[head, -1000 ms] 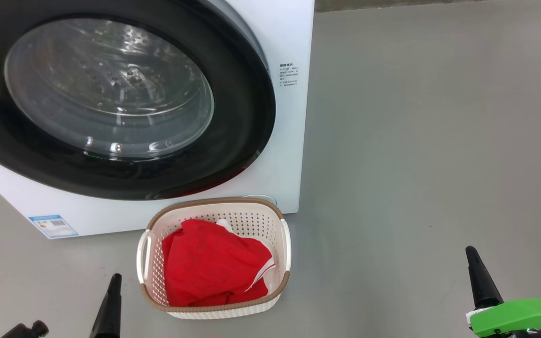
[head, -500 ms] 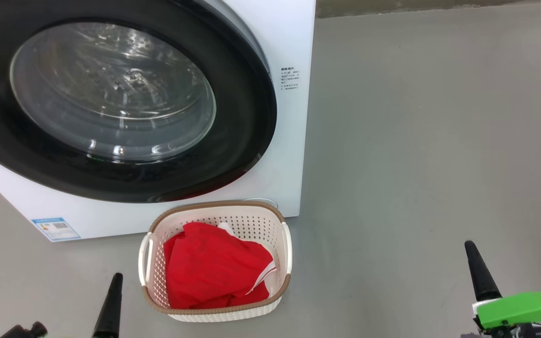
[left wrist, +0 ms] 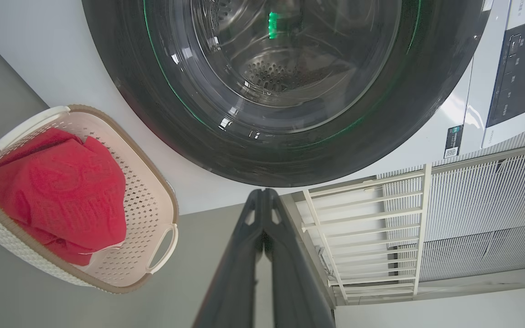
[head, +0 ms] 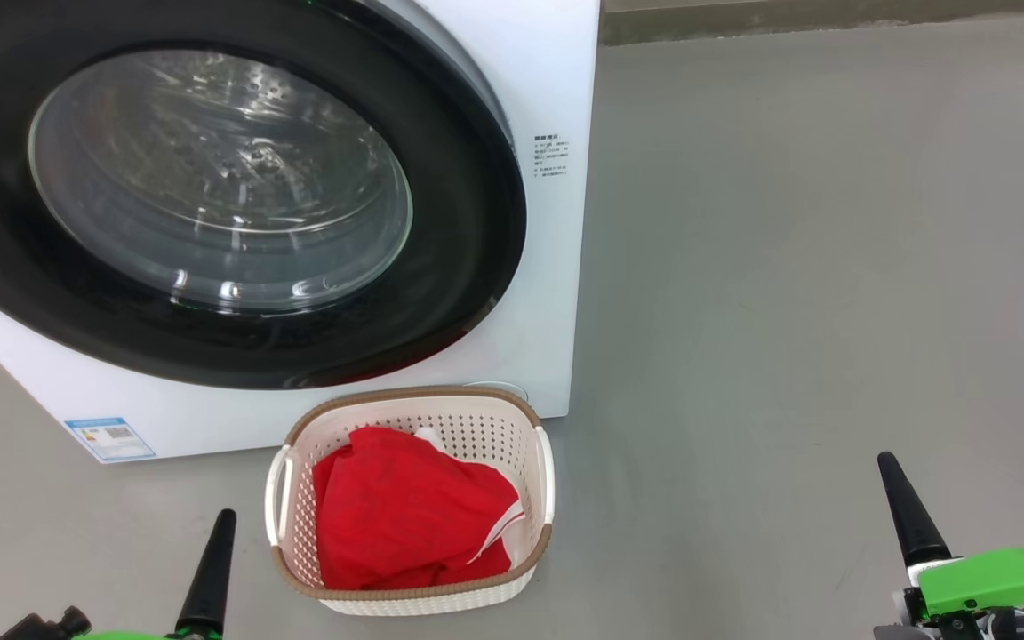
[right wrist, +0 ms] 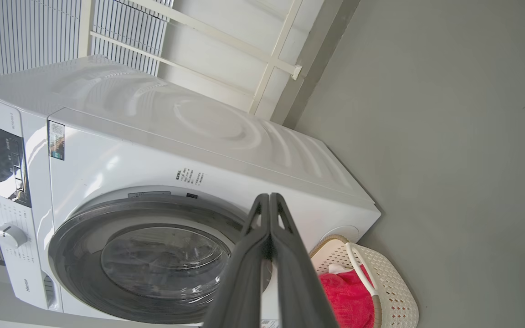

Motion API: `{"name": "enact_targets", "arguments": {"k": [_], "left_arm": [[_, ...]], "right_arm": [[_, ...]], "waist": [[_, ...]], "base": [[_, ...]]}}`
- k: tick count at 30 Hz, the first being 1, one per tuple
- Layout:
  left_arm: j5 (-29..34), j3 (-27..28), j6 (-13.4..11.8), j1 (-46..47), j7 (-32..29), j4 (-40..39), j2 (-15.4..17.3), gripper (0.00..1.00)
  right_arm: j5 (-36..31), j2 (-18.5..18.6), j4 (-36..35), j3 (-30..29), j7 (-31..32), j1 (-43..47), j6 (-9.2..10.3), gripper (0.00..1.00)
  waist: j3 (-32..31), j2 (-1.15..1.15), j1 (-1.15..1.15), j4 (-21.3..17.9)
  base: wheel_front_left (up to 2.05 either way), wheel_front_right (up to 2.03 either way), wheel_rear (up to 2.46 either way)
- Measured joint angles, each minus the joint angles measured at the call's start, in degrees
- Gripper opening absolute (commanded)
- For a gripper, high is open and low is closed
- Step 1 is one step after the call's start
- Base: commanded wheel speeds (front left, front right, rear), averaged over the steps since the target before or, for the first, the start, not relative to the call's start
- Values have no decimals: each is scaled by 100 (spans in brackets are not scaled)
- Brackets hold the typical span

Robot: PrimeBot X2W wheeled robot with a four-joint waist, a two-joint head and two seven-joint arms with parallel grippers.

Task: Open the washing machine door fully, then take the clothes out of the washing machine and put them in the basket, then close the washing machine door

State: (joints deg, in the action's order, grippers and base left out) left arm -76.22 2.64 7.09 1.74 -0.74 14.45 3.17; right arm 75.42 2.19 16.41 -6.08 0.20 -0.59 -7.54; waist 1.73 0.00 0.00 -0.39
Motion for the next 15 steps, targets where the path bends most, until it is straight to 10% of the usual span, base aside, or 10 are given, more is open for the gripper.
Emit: {"name": "enact_targets", "arguments": {"k": [15], "left_arm": [[-848,69,0,87,-275,51,-16,0]], "right_arm": [[911,32,-27,-22,287,-158,1,0]], "waist": [[-85,0,0,21]], "base": [[0,0,0]]}}
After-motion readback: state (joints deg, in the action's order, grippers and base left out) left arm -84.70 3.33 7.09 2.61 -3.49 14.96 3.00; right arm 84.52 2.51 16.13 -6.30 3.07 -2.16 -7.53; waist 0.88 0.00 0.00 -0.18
